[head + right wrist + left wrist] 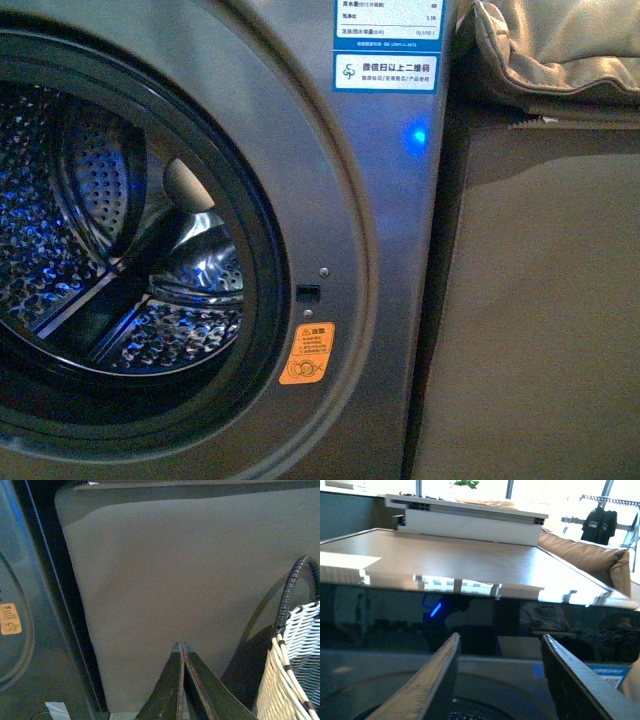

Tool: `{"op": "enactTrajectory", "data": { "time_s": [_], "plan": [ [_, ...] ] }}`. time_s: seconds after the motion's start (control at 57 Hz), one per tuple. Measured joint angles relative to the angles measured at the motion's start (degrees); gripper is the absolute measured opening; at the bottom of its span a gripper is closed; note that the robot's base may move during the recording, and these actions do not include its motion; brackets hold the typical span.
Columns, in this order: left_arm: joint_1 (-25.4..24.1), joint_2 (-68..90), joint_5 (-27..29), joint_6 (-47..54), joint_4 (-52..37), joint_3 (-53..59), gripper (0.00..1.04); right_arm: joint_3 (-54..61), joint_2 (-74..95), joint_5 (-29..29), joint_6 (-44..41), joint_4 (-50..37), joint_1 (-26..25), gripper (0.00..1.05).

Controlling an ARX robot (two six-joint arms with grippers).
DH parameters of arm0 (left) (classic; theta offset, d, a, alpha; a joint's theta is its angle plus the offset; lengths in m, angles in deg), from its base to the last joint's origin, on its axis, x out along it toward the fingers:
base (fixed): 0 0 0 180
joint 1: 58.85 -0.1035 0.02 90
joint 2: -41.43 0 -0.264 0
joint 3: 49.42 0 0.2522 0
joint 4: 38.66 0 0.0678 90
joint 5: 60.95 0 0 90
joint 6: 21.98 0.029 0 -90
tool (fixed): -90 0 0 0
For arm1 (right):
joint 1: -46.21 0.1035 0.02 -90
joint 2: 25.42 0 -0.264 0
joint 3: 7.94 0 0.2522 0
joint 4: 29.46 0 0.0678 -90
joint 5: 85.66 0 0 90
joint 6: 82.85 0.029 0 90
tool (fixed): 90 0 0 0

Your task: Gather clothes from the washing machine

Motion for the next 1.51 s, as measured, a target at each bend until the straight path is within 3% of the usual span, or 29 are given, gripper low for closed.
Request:
{"op": "enactTrajectory", "data": {
  "time_s": [0.246, 0.632, 0.719, 0.789, 1.351, 1.421, 1.509],
  "plan": [
    [-6.58, -10.86, -7.91, 0.94, -11.32, 32.63, 0.02, 0.00, -0.07, 0.00, 0.00, 0.04, 0.00, 0.02],
    [-13.51, -23.41, -13.97, 1.16, -19.91, 53.40, 0.04, 0.00, -0.07, -0.02, 0.00, 0.04, 0.00, 0.02],
    [-17.99, -25.59, -19.78, 1.20, -20.81, 56.78, 0.04, 0.00, -0.07, -0.02, 0.00, 0.04, 0.00, 0.02],
    [-19.91, -27.17, -20.26, 1.18, -21.51, 58.80, 0.04, 0.00, -0.07, 0.00, 0.00, 0.04, 0.00, 0.02],
    [-20.35, -37.55, -20.72, 1.18, -22.32, 69.57, 0.04, 0.00, -0.07, 0.00, 0.00, 0.04, 0.00, 0.02],
    [-20.37, -43.65, -20.76, 1.20, -15.45, 70.25, 0.04, 0.00, -0.07, 0.00, 0.00, 0.04, 0.00, 0.02],
    [-20.37, -45.79, -20.70, 1.18, -14.88, 70.51, 0.04, 0.00, -0.07, -0.07, 0.00, 0.04, 0.00, 0.02]
  ]
}}
